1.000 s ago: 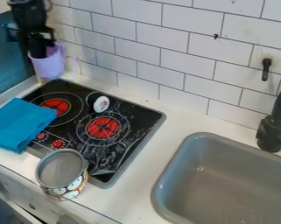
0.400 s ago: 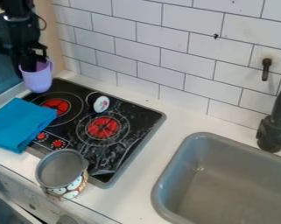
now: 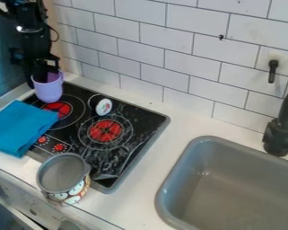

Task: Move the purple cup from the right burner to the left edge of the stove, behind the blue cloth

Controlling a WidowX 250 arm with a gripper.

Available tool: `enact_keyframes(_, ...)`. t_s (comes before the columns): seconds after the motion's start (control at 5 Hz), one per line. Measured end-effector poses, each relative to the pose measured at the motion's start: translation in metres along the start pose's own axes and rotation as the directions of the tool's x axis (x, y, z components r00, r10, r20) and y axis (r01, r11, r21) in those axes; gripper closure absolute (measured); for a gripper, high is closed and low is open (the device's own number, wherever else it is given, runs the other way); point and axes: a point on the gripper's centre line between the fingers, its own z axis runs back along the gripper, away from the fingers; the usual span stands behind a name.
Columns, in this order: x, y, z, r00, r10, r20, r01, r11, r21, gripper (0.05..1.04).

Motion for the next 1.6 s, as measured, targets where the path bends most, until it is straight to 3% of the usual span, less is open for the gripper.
enact_keyframes(0.2, 0.004, -0.002, 0.004, 1.000, 0.025, 0.016, -0.024, 1.000, -0.015, 0.983)
enact_keyframes(0.4, 0.001, 0.000, 0.000, 0.999, 0.039, -0.028, -0.039, 0.999, -0.009, 0.960)
enact_keyframes(0.6, -0.003, 0.001, -0.002, 0.997, 0.043, -0.056, -0.043, 0.999, 0.004, 0.760)
enact_keyframes(1.0, -0.017, -0.006, -0.016, 0.993, 0.038, -0.107, -0.041, 0.999, -0.024, 0.162)
enact_keyframes(1.2, -0.029, -0.008, 0.023, 0.999, 0.044, -0.011, -0.044, 0.999, -0.001, 0.075)
enact_keyframes(1.4, -0.052, -0.009, 0.043, 0.997, 0.046, 0.064, -0.050, 0.997, 0.053, 0.080)
enact_keyframes(1.6, -0.064, -0.010, 0.069, 0.990, 0.048, 0.133, -0.058, 0.996, 0.072, 0.083)
